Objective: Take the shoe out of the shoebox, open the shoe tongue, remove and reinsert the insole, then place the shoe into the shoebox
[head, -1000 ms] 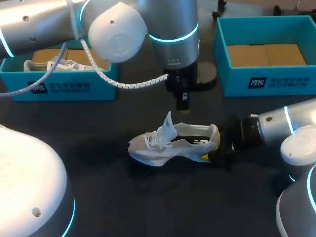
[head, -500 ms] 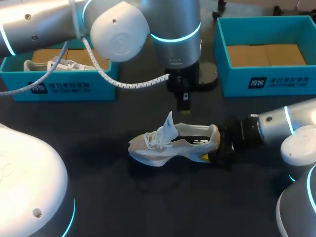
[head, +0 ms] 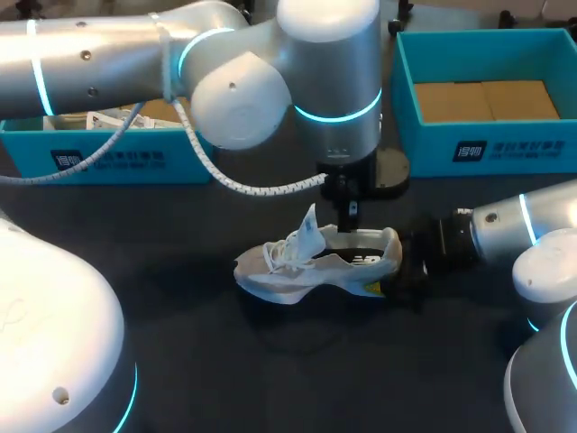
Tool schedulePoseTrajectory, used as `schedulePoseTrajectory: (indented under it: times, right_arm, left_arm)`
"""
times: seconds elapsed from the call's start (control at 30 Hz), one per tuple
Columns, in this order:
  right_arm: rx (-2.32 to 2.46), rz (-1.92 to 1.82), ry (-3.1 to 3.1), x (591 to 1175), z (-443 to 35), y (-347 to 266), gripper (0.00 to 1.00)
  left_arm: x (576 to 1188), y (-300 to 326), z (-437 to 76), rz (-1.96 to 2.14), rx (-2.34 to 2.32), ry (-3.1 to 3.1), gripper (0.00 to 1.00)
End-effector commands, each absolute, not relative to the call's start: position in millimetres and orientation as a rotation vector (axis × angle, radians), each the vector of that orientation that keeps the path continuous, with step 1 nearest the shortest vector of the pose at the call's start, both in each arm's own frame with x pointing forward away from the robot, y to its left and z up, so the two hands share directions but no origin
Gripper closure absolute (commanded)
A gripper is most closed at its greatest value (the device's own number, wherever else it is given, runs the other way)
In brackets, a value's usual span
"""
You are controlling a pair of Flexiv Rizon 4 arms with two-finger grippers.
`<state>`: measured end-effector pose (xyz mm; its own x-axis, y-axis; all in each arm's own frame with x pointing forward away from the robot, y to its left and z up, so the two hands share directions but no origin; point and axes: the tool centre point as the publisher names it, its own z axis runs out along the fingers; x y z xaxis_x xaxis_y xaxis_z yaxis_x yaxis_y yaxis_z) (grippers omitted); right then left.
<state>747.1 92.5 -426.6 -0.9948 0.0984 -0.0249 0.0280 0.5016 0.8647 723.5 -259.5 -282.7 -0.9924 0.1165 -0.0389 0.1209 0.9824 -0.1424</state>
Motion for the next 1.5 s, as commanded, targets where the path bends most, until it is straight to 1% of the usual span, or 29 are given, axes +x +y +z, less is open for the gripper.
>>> schedulePoseTrajectory:
  times: [0.03,0.27,0.43,1.1,1.27,1.33,1.37,1.43,1.5]
  right_arm:
    - [0.113,1.525,2.662,746.7,-428.3,95.3,1.0]
    - [0.113,1.525,2.662,746.7,-428.3,95.3,1.0]
    - [0.113,1.525,2.662,746.7,-428.3,95.3,1.0]
    - [0.113,1.525,2.662,746.7,-428.3,95.3,1.0]
    - [0.113,1.525,2.662,746.7,-428.3,95.3,1.0]
    - [0.113,1.525,2.662,746.7,-428.3,95.3,1.0]
    - [0.113,1.525,2.662,746.7,-428.3,95.3,1.0]
    - [0.113,1.525,2.662,746.7,-428.3,95.3,1.0]
    - [0.113,1.525,2.662,746.7,-428.3,95.3,1.0]
  left_arm:
    - [738.3,-272.2,-308.6,-0.241,0.215,3.163,1.0]
    - [743.6,-276.2,-340.4,-0.207,0.218,3.178,1.0]
    - [740.5,-274.6,-354.4,-0.184,0.227,3.186,1.0]
    - [727.9,-266.9,-381.4,-0.195,0.254,3.228,1.0]
    - [727.0,-264.8,-381.7,-0.202,0.364,3.232,1.0]
    - [727.0,-264.7,-382.0,-0.199,0.368,3.22,0.74]
    - [727.1,-264.9,-382.1,-0.201,0.387,3.22,0.71]
    - [726.9,-265.5,-382.3,-0.201,0.384,3.215,0.77]
    - [726.5,-267.6,-384.3,-0.19,0.374,3.205,0.79]
